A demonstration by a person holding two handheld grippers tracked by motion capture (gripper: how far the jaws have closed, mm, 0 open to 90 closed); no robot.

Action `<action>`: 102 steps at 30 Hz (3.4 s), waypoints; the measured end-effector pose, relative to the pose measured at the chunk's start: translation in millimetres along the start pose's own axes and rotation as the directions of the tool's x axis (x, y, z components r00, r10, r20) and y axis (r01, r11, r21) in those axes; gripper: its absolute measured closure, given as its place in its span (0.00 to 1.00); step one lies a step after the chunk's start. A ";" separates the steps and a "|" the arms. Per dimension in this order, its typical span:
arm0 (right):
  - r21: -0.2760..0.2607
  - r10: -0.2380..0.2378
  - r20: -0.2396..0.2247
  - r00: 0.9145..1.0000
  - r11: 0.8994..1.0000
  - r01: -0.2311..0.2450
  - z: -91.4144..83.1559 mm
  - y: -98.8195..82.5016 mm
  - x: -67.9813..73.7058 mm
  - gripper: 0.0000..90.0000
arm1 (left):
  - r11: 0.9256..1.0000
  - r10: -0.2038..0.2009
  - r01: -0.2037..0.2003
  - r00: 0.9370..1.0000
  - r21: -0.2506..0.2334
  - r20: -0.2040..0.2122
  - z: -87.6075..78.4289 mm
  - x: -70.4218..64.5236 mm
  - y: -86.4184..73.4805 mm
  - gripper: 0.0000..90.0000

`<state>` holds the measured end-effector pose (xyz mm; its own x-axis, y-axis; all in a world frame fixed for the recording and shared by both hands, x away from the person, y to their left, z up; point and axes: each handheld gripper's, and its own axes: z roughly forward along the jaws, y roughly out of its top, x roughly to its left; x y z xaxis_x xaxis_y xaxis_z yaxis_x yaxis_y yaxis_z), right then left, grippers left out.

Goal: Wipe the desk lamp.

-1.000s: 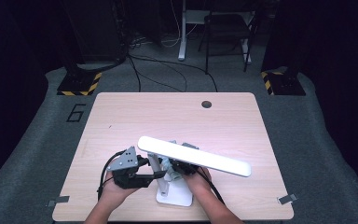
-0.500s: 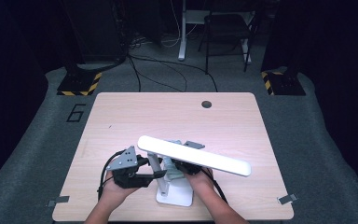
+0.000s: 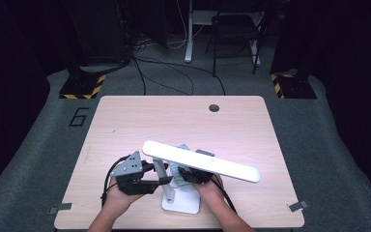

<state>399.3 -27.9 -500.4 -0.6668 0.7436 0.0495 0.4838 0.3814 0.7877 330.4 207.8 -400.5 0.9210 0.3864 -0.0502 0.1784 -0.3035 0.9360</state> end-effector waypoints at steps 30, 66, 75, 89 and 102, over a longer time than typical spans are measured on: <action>0.059 0.046 0.027 0.999 0.997 -0.047 18.1 9.2 -2.8 0.22 | 1.000 -0.010 0.010 1.000 -0.007 -0.003 1.1 0.0 -0.1 0.60; -0.027 -0.120 -0.112 0.986 0.993 0.118 -5.4 12.5 27.3 0.77 | 1.000 -0.004 0.004 1.000 -0.001 -0.013 1.4 -1.1 0.2 0.60; 0.002 -0.157 -0.043 0.987 0.988 0.157 11.5 5.8 17.1 0.77 | 1.000 -0.008 0.008 1.000 -0.004 -0.001 1.4 -0.2 -0.1 0.60; 0.058 -0.061 -0.022 0.998 0.996 0.062 38.3 24.8 -9.4 0.77 | 1.000 0.002 -0.003 0.998 0.003 0.064 2.7 0.2 1.1 0.54; 0.047 -0.084 -0.009 0.996 0.995 0.084 46.8 34.5 -1.0 0.76 | 0.999 0.031 -0.032 0.995 0.010 0.093 3.5 -2.4 1.7 0.58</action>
<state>443.2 10.3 -502.0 -0.7104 0.7038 -0.0109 0.4521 0.4681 0.7593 329.7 203.3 -400.0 0.9541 0.2945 -0.0535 0.1523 -0.3240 0.9337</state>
